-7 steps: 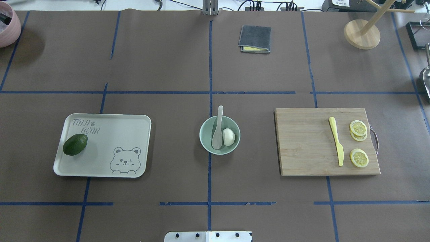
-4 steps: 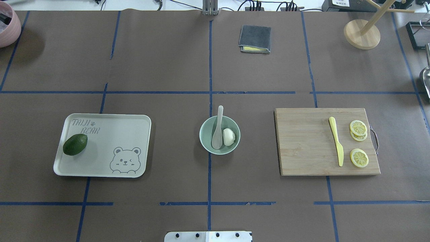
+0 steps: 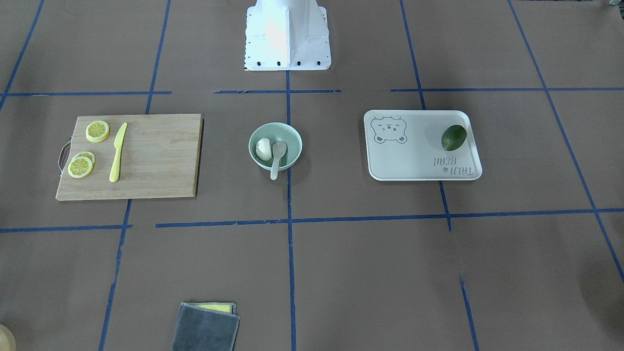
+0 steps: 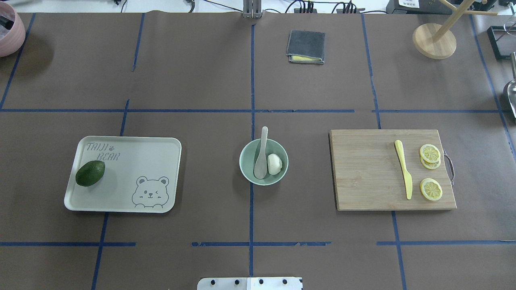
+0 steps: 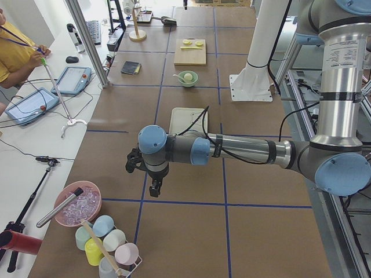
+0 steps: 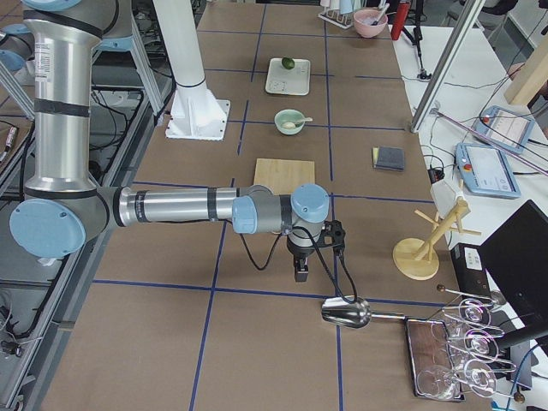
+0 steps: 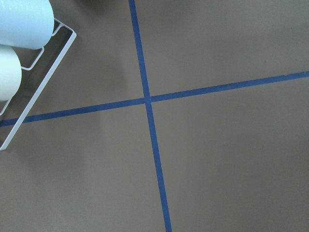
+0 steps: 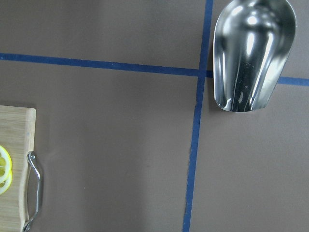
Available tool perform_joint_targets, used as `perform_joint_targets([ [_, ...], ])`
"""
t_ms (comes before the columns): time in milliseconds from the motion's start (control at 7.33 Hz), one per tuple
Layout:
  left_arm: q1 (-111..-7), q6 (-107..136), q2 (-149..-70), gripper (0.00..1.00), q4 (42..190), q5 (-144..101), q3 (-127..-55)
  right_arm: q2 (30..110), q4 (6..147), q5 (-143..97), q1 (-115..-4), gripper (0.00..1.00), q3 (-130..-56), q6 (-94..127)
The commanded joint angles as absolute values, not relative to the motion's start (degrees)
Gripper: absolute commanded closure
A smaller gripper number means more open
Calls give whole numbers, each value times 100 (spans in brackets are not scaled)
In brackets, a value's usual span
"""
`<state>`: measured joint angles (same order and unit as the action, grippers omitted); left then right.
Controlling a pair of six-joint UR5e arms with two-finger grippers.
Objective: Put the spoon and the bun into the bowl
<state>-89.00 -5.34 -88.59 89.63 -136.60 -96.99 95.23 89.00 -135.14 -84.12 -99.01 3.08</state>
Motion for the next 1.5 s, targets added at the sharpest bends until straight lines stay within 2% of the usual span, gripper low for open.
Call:
perform_joint_targets([
  [0, -8903, -527, -8851, 0, 8983, -13667, -9694, 9501, 8895, -13317, -8411, 0, -9888, 325],
  [1364, -8895, -553, -8930, 0, 8982, -13676, -9651, 9527, 8903, -13368, -8411, 0, -9896, 351],
])
